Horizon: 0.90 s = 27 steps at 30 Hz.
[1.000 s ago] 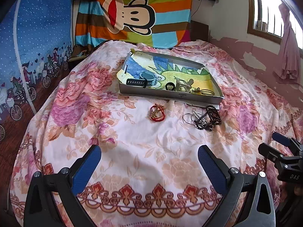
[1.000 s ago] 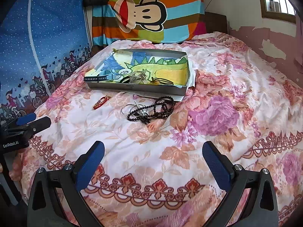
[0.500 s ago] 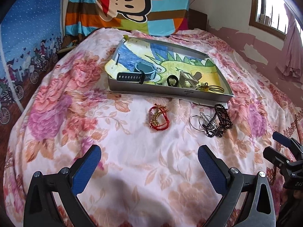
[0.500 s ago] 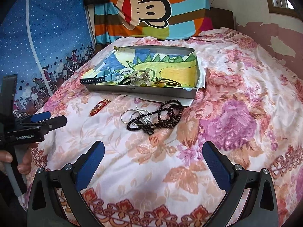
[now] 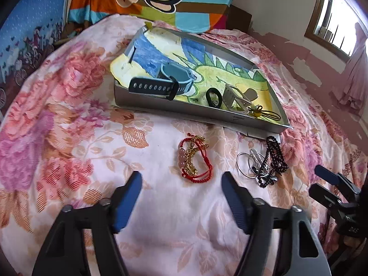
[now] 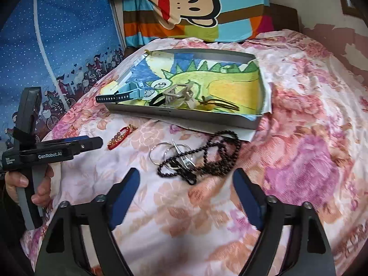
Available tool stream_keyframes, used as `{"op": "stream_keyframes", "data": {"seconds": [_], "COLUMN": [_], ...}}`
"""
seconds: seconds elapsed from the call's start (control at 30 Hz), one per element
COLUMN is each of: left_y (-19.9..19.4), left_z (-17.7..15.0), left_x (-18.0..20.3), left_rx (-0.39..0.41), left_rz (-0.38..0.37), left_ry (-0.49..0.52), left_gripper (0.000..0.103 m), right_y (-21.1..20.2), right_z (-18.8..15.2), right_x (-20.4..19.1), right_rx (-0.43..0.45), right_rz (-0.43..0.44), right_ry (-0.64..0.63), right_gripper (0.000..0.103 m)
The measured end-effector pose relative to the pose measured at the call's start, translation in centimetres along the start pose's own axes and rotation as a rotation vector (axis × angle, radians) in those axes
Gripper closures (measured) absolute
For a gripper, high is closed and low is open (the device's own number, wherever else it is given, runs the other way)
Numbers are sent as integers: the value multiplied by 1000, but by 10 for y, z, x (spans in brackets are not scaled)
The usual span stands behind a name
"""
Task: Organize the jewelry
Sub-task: 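Lower the left tool and grasp the red-and-gold bracelet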
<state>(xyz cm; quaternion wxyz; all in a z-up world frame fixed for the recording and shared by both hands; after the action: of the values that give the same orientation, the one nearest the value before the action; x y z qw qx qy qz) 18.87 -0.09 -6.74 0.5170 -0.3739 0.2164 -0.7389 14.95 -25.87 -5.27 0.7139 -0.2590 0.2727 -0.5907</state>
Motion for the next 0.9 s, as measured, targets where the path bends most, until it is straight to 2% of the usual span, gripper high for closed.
{"op": "stream_keyframes", "data": {"seconds": [0.03, 0.1, 0.17, 0.2, 0.3, 0.37, 0.57, 0.83, 0.9], "left_y": [3, 9, 13, 16, 22, 27, 41, 57, 58], "left_z": [1, 3, 5, 7, 10, 13, 25, 34, 34], "left_x": [-3, -8, -12, -13, -16, -17, -19, -19, -18], "left_rx": [-10, -26, -41, -48, -71, -88, -127, -178, -182], "left_rz": [-14, -42, -68, -78, -105, -118, -147, -116, -112], "left_ry": [-13, -36, -54, -59, -67, -74, -87, -73, -73], "left_gripper": [44, 55, 63, 66, 75, 78, 80, 88, 94], "right_y": [4, 11, 16, 20, 30, 36, 56, 77, 79], "right_z": [3, 8, 13, 16, 20, 21, 16, 12, 13], "right_x": [-2, -7, -13, -18, -31, -38, -54, -43, -42], "right_rx": [-5, -7, -5, -5, -15, -29, -82, -146, -149], "right_rz": [8, 21, 36, 48, 87, 108, 130, 120, 116], "right_ry": [-5, -19, -39, -51, -84, -109, -168, -117, -106], "right_gripper": [36, 42, 52, 54, 62, 67, 69, 69, 69]}}
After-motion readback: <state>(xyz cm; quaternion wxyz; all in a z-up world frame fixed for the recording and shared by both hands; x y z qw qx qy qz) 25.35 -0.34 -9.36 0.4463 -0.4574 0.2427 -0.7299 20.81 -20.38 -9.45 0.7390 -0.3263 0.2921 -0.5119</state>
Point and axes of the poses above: each gripper's, at about its wrist camera, not at the fingertips, and y roughly the way its jaws point, x to its right, z to its top, the point moved 1 cm from there along y, roughly the way its jaws point, and after that the axes turned 7 degrees about -z, right-handed, at the moved point
